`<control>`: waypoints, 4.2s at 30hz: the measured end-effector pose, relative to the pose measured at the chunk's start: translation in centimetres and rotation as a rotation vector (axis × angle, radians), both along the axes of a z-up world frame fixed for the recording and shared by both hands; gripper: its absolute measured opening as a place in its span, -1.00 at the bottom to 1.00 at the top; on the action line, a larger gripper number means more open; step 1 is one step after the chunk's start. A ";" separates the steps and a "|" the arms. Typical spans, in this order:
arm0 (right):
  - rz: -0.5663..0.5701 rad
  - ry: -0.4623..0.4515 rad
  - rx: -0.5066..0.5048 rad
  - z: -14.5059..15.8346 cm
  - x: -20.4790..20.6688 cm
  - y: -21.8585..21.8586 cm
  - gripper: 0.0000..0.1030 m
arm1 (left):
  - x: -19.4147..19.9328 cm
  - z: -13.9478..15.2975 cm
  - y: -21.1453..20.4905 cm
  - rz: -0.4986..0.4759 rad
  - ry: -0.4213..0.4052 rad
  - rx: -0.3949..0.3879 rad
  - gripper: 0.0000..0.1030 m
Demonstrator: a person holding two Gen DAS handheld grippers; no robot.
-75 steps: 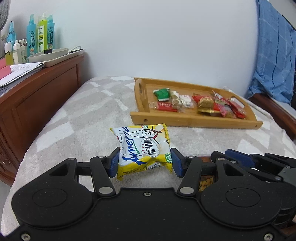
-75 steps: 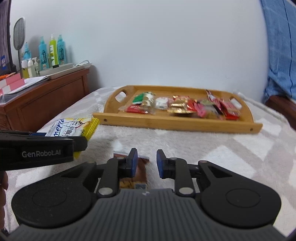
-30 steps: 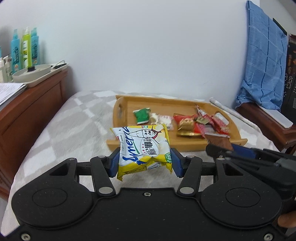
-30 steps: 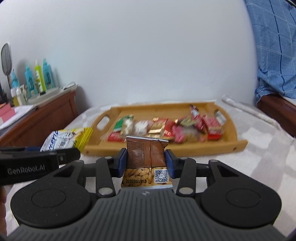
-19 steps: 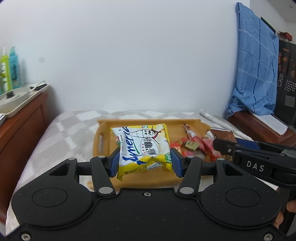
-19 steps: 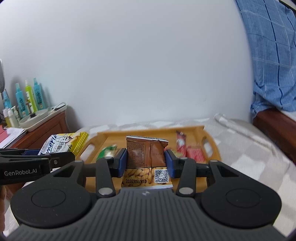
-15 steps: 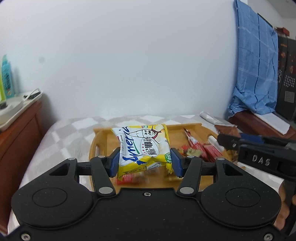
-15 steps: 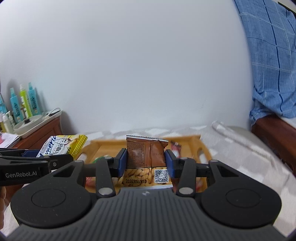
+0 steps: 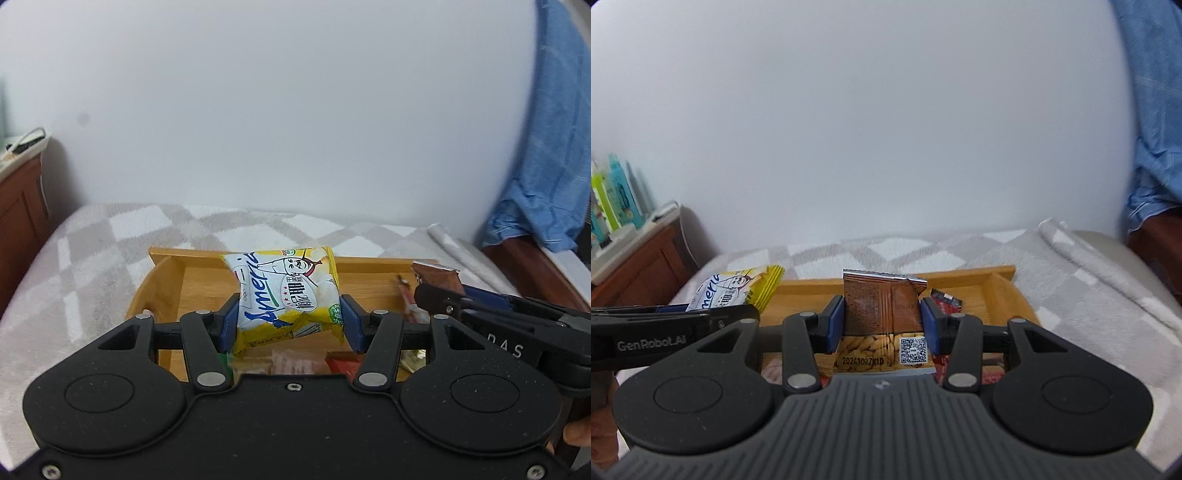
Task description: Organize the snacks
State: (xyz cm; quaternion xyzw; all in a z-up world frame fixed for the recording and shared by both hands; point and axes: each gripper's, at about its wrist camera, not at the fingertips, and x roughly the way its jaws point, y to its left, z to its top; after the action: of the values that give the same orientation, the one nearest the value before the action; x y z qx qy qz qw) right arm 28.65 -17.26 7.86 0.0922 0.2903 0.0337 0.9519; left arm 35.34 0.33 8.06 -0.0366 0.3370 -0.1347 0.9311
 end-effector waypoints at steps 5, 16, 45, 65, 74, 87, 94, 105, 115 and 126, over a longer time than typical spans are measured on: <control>0.000 0.052 -0.016 -1.6 2.6 0.2 -0.07 | 2.3 -2.2 -0.8 0.036 0.031 0.056 0.02; 0.008 0.132 -0.056 -3.8 5.4 0.7 -0.07 | 4.3 -4.9 -1.3 0.073 0.076 0.098 0.02; 0.005 0.143 -0.045 -4.6 5.3 0.7 0.24 | 4.4 -5.6 -1.6 0.071 0.095 0.131 0.13; 0.034 -0.016 -0.101 2.7 -5.0 1.7 0.78 | -6.5 1.2 1.3 0.094 -0.002 0.113 0.74; 0.049 -0.063 -0.103 3.8 -12.2 1.5 0.99 | -14.2 2.5 2.9 0.117 -0.031 0.084 0.86; 0.027 -0.101 -0.157 1.9 -19.7 1.7 1.00 | -21.4 -0.4 3.2 0.099 -0.013 0.114 0.89; -0.017 -0.051 -0.154 -1.6 -21.8 1.2 1.00 | -22.8 -3.4 2.7 0.092 0.013 0.128 0.89; -0.058 0.019 -0.188 -5.0 -22.6 1.5 1.00 | -22.1 -6.8 2.8 0.116 0.059 0.132 0.90; -0.073 0.073 -0.196 -7.0 -22.0 1.9 1.00 | -22.3 -7.7 3.0 0.123 0.044 0.171 0.96; -0.082 0.044 -0.194 -7.5 -22.1 2.0 1.00 | -22.4 -7.9 3.0 0.124 0.036 0.182 1.00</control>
State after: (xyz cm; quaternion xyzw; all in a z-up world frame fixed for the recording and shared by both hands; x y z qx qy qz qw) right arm 6.54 -15.24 0.34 0.0121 0.3093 -0.0358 0.9502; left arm 12.90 3.31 0.13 0.0249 0.3618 -0.0450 0.9308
